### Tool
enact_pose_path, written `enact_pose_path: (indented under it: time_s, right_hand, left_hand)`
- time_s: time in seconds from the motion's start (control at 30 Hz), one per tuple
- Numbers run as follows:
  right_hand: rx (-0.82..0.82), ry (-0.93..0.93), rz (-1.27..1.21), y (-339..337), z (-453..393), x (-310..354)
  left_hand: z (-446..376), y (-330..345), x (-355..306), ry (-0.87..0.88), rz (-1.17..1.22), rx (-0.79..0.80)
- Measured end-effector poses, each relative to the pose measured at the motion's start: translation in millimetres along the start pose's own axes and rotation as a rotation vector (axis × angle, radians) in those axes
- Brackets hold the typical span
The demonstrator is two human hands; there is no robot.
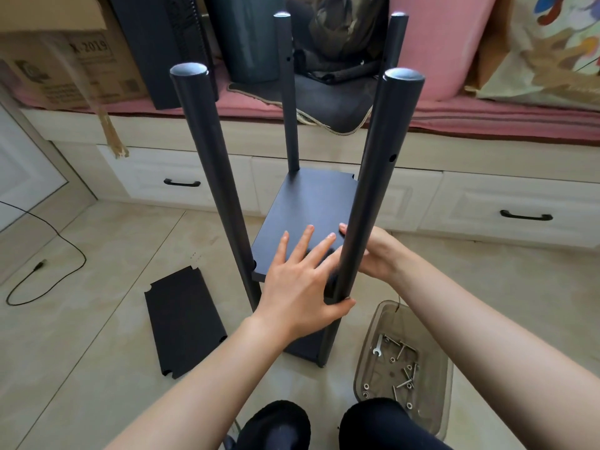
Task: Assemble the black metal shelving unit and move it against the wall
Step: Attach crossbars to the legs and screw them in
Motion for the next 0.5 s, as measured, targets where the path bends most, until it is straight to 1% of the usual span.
enact_pose_path:
  time_s: [0.07,0.17,0.5]
  right_hand:
    - [0.02,-0.004,-0.02,1.5,1.4,-2.3]
    - [0.014,-0.019,-0.036,1.1,2.7,-3.3]
    - [0.018,-0.069,-0.016,-0.4,-0.1,-3.5]
  left_hand:
    - [0.1,3.9,5.2,-0.016,-0.023,0.056]
    - [1.4,7.5,7.7,-0.018,-0.038,0.081]
    - [4.9,10.0,8.8,0.026,-0.073,0.065]
Point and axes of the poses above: each hand's wrist, its own z-axis away from the middle knuckle, its own y-axis out of the palm, x = y × z, the point moved 5 cm from there along -z, towards the middle knuckle, and after that the axes turned 12 degrees about y, right-handed, at the moved point
